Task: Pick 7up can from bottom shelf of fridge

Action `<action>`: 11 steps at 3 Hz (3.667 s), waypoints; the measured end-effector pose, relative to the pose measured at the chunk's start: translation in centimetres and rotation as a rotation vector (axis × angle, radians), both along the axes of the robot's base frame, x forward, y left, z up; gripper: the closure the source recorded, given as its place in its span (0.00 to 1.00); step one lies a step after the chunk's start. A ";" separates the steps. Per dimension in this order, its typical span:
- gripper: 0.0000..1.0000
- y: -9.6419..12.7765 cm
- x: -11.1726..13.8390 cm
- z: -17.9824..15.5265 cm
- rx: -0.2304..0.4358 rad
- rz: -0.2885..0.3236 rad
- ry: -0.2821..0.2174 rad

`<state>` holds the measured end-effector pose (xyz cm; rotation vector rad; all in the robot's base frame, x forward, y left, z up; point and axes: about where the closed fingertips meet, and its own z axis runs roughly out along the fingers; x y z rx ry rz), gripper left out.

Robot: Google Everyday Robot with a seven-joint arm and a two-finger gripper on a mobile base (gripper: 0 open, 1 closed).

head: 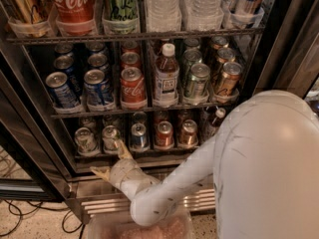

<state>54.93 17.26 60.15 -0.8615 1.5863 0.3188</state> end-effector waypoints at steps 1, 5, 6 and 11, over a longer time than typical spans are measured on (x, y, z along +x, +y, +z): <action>0.25 -0.4 0.9 0.1 -0.019 -0.015 -0.018; 0.28 -1.2 7.2 0.3 -0.049 -0.075 -0.088; 0.30 -1.1 7.7 -0.1 -0.048 -0.077 -0.084; 1.00 -0.4 7.7 1.4 -0.035 -0.059 -0.114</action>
Offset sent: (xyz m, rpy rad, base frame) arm 0.0211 -0.0153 -0.0018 -0.0561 -0.0371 -0.0616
